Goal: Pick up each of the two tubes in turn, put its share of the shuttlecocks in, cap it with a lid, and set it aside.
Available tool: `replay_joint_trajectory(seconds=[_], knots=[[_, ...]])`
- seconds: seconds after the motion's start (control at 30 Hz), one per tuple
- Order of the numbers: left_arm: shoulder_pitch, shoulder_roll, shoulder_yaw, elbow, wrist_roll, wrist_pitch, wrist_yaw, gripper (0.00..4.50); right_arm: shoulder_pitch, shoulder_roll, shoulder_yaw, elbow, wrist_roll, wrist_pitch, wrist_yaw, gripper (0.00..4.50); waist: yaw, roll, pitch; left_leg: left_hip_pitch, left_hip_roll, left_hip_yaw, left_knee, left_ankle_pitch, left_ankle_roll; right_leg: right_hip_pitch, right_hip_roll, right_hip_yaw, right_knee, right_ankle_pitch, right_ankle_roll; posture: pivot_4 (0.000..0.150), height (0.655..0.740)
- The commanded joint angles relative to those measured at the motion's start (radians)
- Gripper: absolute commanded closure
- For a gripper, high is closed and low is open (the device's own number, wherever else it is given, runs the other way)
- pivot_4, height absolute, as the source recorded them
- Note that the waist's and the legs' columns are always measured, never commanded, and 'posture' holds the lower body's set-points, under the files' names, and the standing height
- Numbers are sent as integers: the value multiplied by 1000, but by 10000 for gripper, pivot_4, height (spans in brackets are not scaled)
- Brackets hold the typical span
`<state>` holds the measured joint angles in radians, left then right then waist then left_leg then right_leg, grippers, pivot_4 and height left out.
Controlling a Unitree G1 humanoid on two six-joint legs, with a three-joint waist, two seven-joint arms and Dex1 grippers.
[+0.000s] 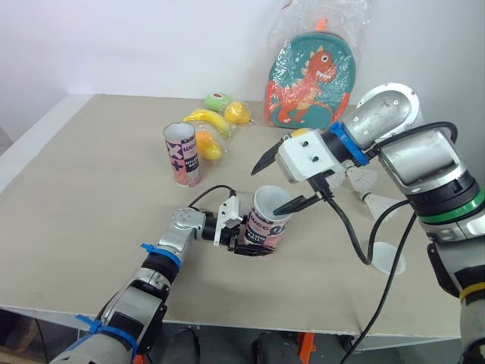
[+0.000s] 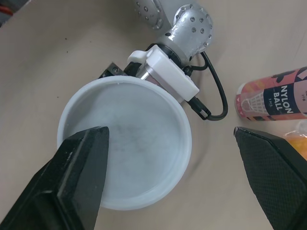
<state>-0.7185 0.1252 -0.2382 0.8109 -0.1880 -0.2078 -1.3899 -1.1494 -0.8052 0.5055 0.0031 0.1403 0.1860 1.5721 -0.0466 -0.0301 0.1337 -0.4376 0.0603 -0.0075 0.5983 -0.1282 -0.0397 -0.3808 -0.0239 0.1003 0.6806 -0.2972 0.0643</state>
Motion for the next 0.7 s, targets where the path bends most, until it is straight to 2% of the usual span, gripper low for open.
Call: replay_joint_trajectory(seconds=[0.03, 0.33, 0.47, 0.5, 0.6, 0.67, 0.7], knots=[[26, 5, -14, 39, 39, 33, 14, 10983, 31, 25, 21, 26, -14, 38, 42, 244, 0, -2, -2, 0, 0, 0, 0, 0, 0, 0, 0, 0, 0, 0, 0, 1500, 7302], [26, 5, -14, 39, 45, 33, 9, 10983, -49, -34, -108, 17, 171, 164, 42, 244, 3, 4, 2, -4, 0, 1, -1, 0, 1, -3, 0, 1, 0, 0, -1, 1500, 7302], [23, 6, -14, 43, 48, 31, 5, 10983, -40, -64, -136, 5, 188, 178, 42, 12182, 3, 4, 3, -4, -1, 1, -1, 0, 2, -4, 0, 1, 0, -2, 1, 1500, 7302], [22, 7, -15, 44, 49, 30, 4, 10983, -36, -66, -142, -1, 190, 183, 42, 18898, 3, 4, 3, -4, -1, 1, -1, 0, 2, -4, 0, 1, 0, -2, 1, 1500, 7302], [19, 7, -14, 48, 51, 30, 1, 10983, -19, -72, -165, -40, 215, 210, 42, 32367, 2, 6, 4, -4, -1, 1, -1, -1, 1, -4, 0, 1, 0, -2, 1, 1500, 7302], [18, 7, -14, 49, 51, 30, -1, 10983, -7, -76, -171, -64, 224, 222, 42, 38842, 2, 6, 4, -4, -1, 1, -1, -1, 1, -4, 0, 1, 0, -2, 1, 1500, 7302], [16, 7, -14, 51, 52, 29, -1, 10983, 7, -78, -168, -86, 232, 230, 42, 44225, 2, 6, 4, -4, -1, 1, -1, -1, 1, -4, 0, 1, 0, -2, 1, 1500, 7302]])
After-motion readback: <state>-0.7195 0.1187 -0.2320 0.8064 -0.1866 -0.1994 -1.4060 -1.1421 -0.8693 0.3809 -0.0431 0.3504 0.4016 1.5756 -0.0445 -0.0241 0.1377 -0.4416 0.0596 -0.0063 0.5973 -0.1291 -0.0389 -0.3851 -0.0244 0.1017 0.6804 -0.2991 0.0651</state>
